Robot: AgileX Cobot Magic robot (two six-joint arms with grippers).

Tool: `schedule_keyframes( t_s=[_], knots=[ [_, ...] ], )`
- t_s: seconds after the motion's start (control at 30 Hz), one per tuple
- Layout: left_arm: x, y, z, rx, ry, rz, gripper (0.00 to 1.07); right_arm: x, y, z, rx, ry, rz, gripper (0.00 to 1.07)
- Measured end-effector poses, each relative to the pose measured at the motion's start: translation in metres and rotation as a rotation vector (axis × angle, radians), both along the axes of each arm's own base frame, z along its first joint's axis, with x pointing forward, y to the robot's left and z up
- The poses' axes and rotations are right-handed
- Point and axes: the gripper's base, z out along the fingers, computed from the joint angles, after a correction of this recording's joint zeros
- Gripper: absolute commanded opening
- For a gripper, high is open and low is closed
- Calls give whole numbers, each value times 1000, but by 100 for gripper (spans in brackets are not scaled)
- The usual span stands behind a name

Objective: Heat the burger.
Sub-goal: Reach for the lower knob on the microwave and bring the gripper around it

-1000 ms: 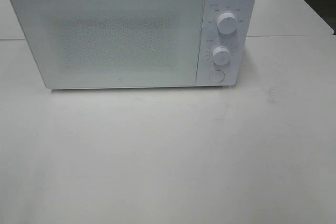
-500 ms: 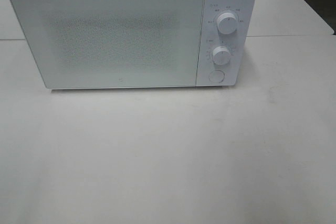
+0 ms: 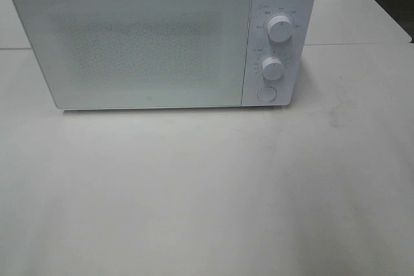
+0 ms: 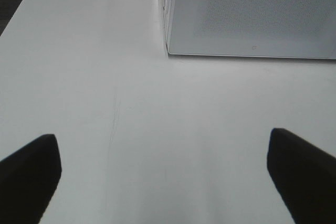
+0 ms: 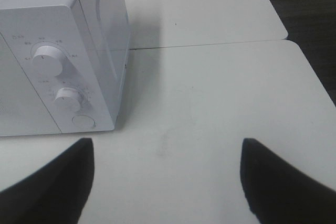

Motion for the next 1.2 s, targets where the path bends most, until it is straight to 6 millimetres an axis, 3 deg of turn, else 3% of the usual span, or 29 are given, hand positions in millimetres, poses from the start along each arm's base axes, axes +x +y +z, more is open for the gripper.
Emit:
schedule_keyframes(
  t_s=[0.37,0.77,0.93,1.0,1.2],
  knots=[
    [0,0,0,0,0,0,101,45,2,-13,1,-13,11,74],
    [0,0,0,0,0,0,101,79,4,-33,9,-50,20,74],
    [0,0,0,0,0,0,101,83,4,-50,13,-94,27,74],
    [0,0,0,0,0,0,101,83,5,-69,13,-113,33,74],
    [0,0,0,0,0,0,101,81,5,-83,-10,-140,47,74]
  ],
)
